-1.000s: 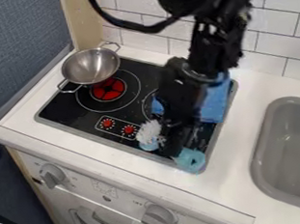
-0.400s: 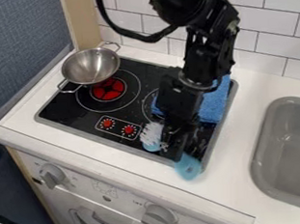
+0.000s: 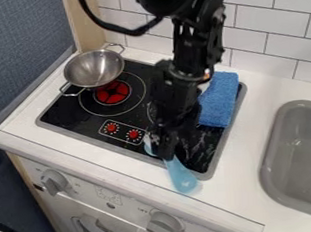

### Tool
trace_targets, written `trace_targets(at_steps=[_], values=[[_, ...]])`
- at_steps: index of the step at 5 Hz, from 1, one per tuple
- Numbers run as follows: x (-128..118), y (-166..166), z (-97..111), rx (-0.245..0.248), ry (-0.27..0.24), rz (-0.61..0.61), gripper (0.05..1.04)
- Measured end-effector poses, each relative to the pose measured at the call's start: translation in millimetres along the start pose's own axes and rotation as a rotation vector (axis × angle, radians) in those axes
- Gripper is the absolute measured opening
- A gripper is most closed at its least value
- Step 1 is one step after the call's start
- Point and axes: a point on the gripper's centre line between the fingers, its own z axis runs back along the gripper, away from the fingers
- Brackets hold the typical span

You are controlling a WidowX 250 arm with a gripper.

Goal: Move the brush to the bottom of the right burner

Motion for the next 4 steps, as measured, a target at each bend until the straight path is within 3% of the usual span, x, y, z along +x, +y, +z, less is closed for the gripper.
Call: trace_targets(at_steps=[1,2,3,4], values=[[13.5,2.0,34.4,-0.096,-0.089,-0.068,1.007],[35.8,15.6,57.5,-0.201,-0.051,-0.145,1.001],[56.7,17.0,61.1,-0.18,-0.142,-0.307,1.001],[77.2,15.9,61.4,-0.076,-0.364,-0.566,1.001]])
